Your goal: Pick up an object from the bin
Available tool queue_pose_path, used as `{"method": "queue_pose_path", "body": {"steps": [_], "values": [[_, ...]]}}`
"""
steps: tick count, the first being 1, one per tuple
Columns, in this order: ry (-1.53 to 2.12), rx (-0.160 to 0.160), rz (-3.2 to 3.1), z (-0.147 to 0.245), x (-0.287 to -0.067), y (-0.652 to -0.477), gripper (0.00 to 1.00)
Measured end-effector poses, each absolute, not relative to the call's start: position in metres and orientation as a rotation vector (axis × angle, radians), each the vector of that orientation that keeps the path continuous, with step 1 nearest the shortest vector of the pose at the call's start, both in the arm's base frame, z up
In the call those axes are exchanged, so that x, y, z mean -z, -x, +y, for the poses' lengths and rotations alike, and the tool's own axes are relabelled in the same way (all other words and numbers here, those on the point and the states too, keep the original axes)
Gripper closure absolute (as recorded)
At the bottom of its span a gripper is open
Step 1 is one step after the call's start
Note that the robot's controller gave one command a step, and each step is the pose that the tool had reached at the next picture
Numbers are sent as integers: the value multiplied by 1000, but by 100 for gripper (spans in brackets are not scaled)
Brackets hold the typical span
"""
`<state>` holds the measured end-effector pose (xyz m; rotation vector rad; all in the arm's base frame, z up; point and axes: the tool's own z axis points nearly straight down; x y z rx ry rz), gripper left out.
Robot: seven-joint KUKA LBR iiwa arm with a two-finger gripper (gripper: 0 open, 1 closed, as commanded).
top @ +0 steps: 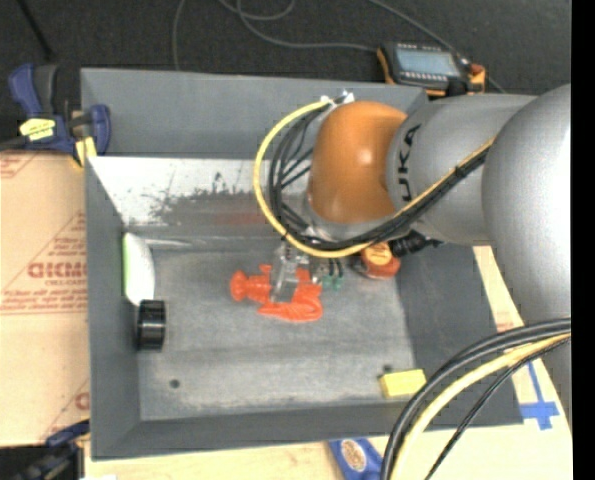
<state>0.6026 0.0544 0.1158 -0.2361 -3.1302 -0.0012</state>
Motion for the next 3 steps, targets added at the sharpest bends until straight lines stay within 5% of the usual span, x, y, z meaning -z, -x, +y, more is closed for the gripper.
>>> {"method": "queue_pose_path", "body": {"steps": [1, 2, 3], "values": [[238, 3, -3137, 58, -73, -596, 0], [243, 5, -3137, 59, -72, -596, 100], [244, 5, -3137, 59, -72, -596, 100]]}}
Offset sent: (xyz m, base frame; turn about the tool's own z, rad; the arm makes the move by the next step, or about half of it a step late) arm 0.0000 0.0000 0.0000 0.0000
